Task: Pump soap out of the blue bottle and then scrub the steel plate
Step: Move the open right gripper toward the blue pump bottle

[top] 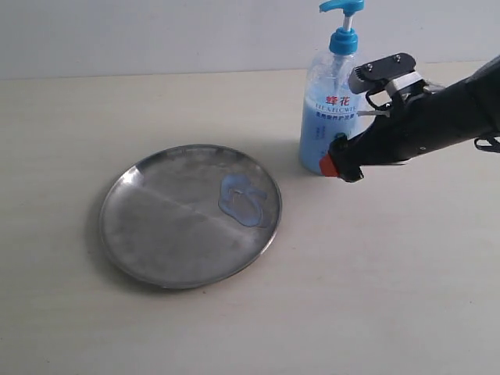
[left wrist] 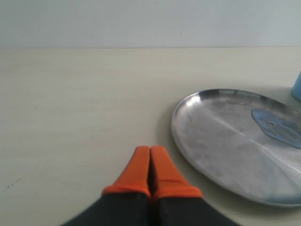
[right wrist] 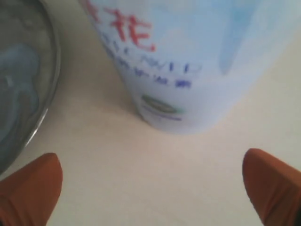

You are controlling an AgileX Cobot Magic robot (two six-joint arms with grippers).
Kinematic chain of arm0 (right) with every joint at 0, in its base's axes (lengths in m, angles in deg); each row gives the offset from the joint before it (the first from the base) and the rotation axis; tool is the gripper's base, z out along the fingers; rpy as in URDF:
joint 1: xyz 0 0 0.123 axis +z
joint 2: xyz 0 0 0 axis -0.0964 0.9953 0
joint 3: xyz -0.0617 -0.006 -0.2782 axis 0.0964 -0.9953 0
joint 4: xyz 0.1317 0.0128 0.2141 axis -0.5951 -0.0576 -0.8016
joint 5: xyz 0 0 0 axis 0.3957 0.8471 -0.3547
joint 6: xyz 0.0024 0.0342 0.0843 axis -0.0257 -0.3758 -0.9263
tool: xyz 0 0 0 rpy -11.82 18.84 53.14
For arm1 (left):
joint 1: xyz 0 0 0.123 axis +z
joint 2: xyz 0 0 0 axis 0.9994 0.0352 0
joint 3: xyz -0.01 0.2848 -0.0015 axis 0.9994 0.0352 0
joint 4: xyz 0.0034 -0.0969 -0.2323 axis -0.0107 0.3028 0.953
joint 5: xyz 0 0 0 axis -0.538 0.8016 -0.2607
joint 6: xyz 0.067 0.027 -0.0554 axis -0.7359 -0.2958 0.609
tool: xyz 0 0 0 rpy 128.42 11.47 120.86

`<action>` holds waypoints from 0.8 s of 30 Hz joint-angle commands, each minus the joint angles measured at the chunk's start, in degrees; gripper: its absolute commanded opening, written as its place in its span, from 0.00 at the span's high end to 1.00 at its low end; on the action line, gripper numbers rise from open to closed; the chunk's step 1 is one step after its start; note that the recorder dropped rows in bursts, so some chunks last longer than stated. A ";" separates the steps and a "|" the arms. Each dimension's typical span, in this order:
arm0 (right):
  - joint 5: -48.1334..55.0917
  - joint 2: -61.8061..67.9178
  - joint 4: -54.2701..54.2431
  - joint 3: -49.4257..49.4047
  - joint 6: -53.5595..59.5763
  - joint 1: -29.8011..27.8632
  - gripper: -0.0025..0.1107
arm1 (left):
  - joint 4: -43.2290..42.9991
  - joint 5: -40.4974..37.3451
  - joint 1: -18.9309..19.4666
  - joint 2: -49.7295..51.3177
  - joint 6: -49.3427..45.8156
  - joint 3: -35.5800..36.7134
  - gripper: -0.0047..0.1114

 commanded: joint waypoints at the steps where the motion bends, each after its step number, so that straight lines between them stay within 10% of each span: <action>1: 8.96 -0.50 27.82 3.24 -27.75 0.86 0.10 | 0.02 0.76 -0.34 -0.29 0.11 0.12 0.96; 4: 22.02 -0.50 65.39 6.82 -60.52 5.75 0.10 | 0.02 0.76 -0.34 -0.29 0.11 0.12 0.96; 7: 24.22 -0.77 77.34 6.53 -75.92 7.40 0.11 | 0.02 0.76 -0.34 -0.29 0.11 0.12 0.96; 19: -28.21 -6.35 73.54 -15.85 -85.97 7.40 0.16 | 0.02 0.76 -0.34 -0.29 0.11 0.12 0.96; 24: -42.45 -6.24 60.27 -21.29 -73.44 7.40 0.16 | 0.02 0.76 -0.34 -0.29 0.11 0.12 0.96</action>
